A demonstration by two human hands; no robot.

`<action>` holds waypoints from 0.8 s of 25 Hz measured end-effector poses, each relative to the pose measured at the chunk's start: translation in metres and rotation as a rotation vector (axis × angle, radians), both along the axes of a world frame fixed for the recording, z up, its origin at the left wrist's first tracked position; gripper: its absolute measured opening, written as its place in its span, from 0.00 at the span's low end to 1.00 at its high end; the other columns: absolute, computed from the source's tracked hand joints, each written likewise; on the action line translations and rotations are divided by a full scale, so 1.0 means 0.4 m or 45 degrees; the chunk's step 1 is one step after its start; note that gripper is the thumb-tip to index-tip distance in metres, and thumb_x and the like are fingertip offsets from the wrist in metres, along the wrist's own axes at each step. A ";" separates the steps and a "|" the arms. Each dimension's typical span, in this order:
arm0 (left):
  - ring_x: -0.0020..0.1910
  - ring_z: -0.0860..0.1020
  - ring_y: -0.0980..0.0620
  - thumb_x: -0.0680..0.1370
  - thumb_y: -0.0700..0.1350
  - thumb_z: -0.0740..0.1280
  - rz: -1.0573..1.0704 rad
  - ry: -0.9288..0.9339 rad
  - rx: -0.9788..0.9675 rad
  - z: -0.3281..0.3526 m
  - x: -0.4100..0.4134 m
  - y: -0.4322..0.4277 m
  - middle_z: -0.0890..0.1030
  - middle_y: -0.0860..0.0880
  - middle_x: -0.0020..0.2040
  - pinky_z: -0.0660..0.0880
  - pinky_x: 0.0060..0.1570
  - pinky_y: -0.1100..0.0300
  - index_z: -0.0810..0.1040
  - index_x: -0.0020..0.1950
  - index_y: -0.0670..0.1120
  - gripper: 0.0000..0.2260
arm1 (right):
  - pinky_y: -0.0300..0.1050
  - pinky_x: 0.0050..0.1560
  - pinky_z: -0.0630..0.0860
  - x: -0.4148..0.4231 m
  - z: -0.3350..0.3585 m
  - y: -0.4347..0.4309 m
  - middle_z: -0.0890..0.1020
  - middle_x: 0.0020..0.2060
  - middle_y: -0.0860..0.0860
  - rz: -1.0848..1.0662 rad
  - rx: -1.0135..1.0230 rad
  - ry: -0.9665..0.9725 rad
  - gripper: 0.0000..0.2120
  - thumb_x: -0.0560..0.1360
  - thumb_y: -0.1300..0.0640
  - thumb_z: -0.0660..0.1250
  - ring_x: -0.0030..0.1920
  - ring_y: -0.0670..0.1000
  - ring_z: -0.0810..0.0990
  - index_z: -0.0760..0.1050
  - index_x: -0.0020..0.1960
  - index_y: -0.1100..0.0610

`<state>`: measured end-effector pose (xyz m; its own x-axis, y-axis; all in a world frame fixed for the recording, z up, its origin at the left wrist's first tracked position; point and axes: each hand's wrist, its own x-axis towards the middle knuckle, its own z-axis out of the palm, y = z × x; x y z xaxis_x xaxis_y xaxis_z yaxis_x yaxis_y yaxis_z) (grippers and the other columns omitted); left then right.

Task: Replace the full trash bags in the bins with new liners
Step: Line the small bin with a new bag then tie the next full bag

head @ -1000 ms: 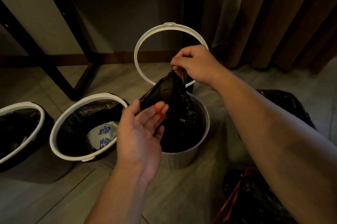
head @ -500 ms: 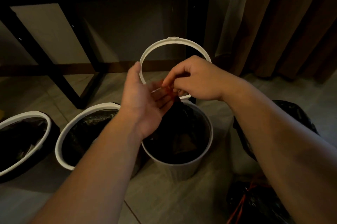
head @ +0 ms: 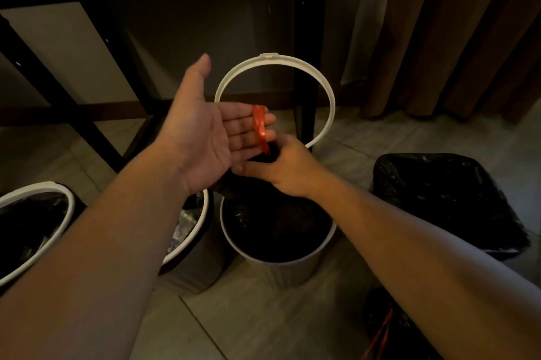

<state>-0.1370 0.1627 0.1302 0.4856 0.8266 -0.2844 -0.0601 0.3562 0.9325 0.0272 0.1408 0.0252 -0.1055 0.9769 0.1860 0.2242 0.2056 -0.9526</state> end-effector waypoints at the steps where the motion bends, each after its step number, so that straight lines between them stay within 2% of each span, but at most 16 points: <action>1: 0.58 0.86 0.41 0.79 0.75 0.53 0.000 -0.015 0.000 0.009 -0.005 0.004 0.86 0.38 0.60 0.79 0.61 0.43 0.79 0.66 0.34 0.45 | 0.51 0.62 0.80 -0.010 -0.007 0.005 0.88 0.53 0.44 -0.005 0.014 0.017 0.14 0.72 0.48 0.80 0.57 0.45 0.86 0.83 0.56 0.41; 4: 0.58 0.87 0.41 0.78 0.75 0.54 0.035 -0.064 0.019 0.036 -0.022 0.013 0.87 0.39 0.60 0.83 0.57 0.43 0.80 0.65 0.34 0.45 | 0.55 0.65 0.80 -0.022 -0.042 0.020 0.88 0.53 0.46 -0.104 -0.053 0.022 0.11 0.78 0.51 0.75 0.57 0.46 0.86 0.84 0.60 0.48; 7: 0.58 0.86 0.41 0.78 0.74 0.55 0.106 -0.087 0.102 0.057 -0.033 0.018 0.87 0.40 0.60 0.83 0.56 0.43 0.78 0.68 0.35 0.44 | 0.46 0.60 0.79 -0.021 -0.087 0.032 0.87 0.52 0.45 -0.236 -0.157 -0.076 0.12 0.79 0.49 0.74 0.54 0.41 0.84 0.81 0.62 0.48; 10: 0.58 0.87 0.41 0.79 0.73 0.55 0.186 -0.143 0.193 0.069 -0.035 0.015 0.87 0.40 0.59 0.83 0.56 0.43 0.78 0.68 0.35 0.42 | 0.47 0.58 0.79 -0.023 -0.121 0.033 0.83 0.49 0.40 -0.356 -0.213 -0.168 0.10 0.80 0.50 0.72 0.50 0.39 0.79 0.73 0.57 0.42; 12: 0.59 0.86 0.41 0.80 0.72 0.55 0.223 -0.184 0.271 0.065 -0.033 0.005 0.87 0.40 0.59 0.83 0.58 0.43 0.81 0.65 0.36 0.41 | 0.45 0.51 0.78 -0.024 -0.134 0.035 0.80 0.47 0.39 -0.410 -0.206 -0.188 0.16 0.80 0.51 0.71 0.50 0.41 0.79 0.66 0.55 0.34; 14: 0.59 0.86 0.41 0.80 0.71 0.56 0.254 -0.200 0.323 0.056 -0.024 -0.007 0.87 0.39 0.59 0.82 0.58 0.43 0.86 0.61 0.37 0.39 | 0.40 0.44 0.76 -0.022 -0.141 0.029 0.80 0.48 0.40 -0.450 -0.223 -0.156 0.21 0.80 0.52 0.71 0.50 0.45 0.81 0.61 0.56 0.32; 16: 0.59 0.86 0.40 0.80 0.70 0.57 0.242 -0.170 0.335 0.050 -0.014 -0.015 0.87 0.39 0.58 0.81 0.60 0.42 0.87 0.60 0.39 0.37 | 0.43 0.50 0.79 -0.015 -0.150 0.011 0.81 0.52 0.40 -0.422 -0.252 -0.111 0.27 0.77 0.50 0.75 0.57 0.48 0.82 0.61 0.63 0.34; 18: 0.59 0.86 0.40 0.80 0.71 0.57 0.188 -0.140 0.318 0.051 -0.010 -0.019 0.87 0.40 0.59 0.80 0.61 0.41 0.87 0.60 0.40 0.37 | 0.47 0.61 0.79 -0.004 -0.128 -0.009 0.80 0.59 0.40 -0.290 -0.195 -0.084 0.37 0.67 0.40 0.81 0.63 0.46 0.80 0.64 0.69 0.34; 19: 0.59 0.86 0.40 0.79 0.71 0.57 0.158 -0.134 0.298 0.052 -0.009 -0.020 0.87 0.40 0.58 0.79 0.61 0.42 0.87 0.61 0.40 0.37 | 0.47 0.64 0.78 0.001 -0.101 -0.016 0.80 0.60 0.39 -0.213 -0.150 -0.043 0.39 0.63 0.36 0.82 0.64 0.44 0.80 0.67 0.69 0.31; 20: 0.58 0.86 0.41 0.79 0.72 0.58 0.123 -0.129 0.275 0.053 -0.009 -0.021 0.87 0.41 0.58 0.80 0.60 0.43 0.87 0.61 0.40 0.38 | 0.47 0.66 0.78 0.004 -0.069 -0.018 0.81 0.60 0.38 -0.136 -0.104 -0.004 0.37 0.62 0.34 0.82 0.63 0.42 0.80 0.70 0.66 0.28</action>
